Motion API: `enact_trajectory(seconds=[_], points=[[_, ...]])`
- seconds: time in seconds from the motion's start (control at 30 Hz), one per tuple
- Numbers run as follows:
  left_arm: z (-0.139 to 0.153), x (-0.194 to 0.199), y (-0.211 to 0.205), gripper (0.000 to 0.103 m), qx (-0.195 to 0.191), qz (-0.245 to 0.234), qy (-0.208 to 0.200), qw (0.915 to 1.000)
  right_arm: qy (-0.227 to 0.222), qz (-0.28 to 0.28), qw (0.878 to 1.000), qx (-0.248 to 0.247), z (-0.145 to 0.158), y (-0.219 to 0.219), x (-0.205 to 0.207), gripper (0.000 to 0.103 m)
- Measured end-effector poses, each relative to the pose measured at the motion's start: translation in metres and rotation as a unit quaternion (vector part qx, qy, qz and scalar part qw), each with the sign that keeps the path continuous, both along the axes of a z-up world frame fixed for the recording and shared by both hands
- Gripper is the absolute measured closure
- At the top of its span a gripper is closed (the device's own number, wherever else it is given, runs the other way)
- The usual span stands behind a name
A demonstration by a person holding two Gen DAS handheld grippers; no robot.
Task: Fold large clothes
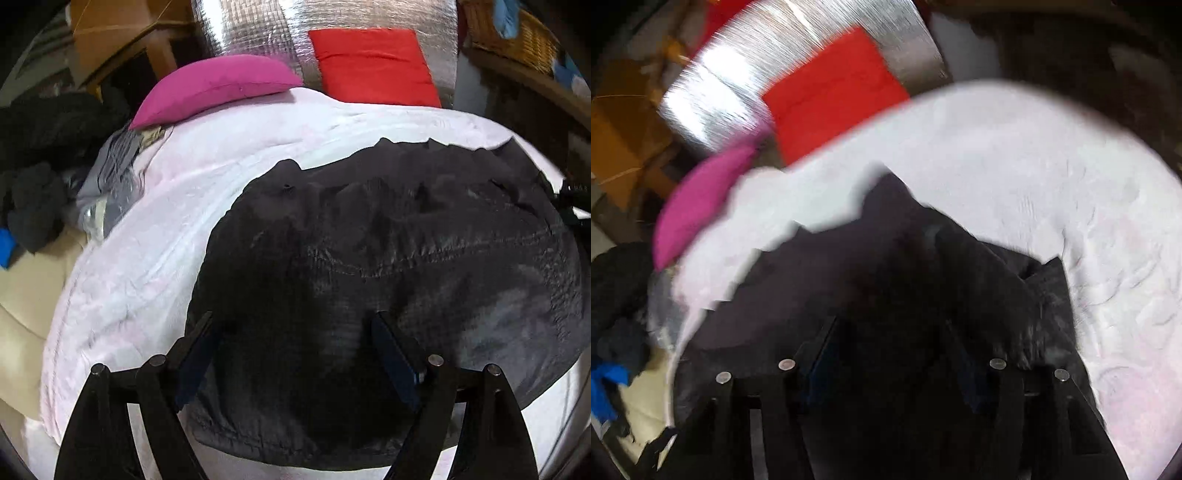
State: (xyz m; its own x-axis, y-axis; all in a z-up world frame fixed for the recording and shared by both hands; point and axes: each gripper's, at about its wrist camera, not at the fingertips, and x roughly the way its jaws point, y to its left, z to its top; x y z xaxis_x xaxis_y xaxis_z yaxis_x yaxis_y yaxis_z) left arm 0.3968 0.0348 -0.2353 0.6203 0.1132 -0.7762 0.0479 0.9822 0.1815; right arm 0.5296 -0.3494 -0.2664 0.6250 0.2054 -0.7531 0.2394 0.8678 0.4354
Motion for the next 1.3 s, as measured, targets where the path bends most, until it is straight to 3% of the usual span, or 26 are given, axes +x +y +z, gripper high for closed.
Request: enact_trajectory(seconds=[0.17, 0.4, 0.5, 0.63, 0.77, 1.0, 1.17, 1.3], points=[[0.004, -0.008, -0.003, 0.019, 0.011, 0.0, -0.004, 0.9999, -0.011, 0.005, 1.0, -0.01, 0.023, 0.007, -0.021, 0.05], [0.004, -0.012, -0.003, 0.019, 0.013, 0.011, -0.007, 0.9998, -0.065, 0.087, 0.993, -0.042, 0.062, 0.055, -0.065, 0.05], [0.003, -0.014, -0.003, 0.019, 0.018, 0.013, -0.01, 0.9997, -0.046, 0.118, 0.991, -0.033, 0.053, 0.073, -0.071, 0.05], [0.001, -0.014, -0.003, 0.019, 0.018, 0.015, -0.01, 0.9997, 0.003, 0.136, 0.989, -0.058, 0.021, 0.087, -0.058, 0.05], [-0.001, -0.014, -0.004, 0.019, 0.022, 0.016, -0.01, 0.9996, -0.006, 0.134, 0.99, -0.046, 0.033, 0.085, -0.071, 0.05], [-0.002, -0.018, -0.003, 0.019, 0.024, 0.016, -0.011, 0.9995, -0.05, 0.146, 0.987, -0.035, 0.06, 0.091, -0.131, 0.05], [-0.003, -0.019, -0.004, 0.018, 0.028, 0.013, -0.013, 0.9994, 0.012, 0.155, 0.987, -0.037, 0.022, 0.102, -0.13, 0.05], [-0.005, -0.019, -0.007, 0.017, 0.039, 0.01, -0.017, 0.999, 0.012, 0.156, 0.987, -0.037, 0.015, 0.104, -0.127, 0.049]])
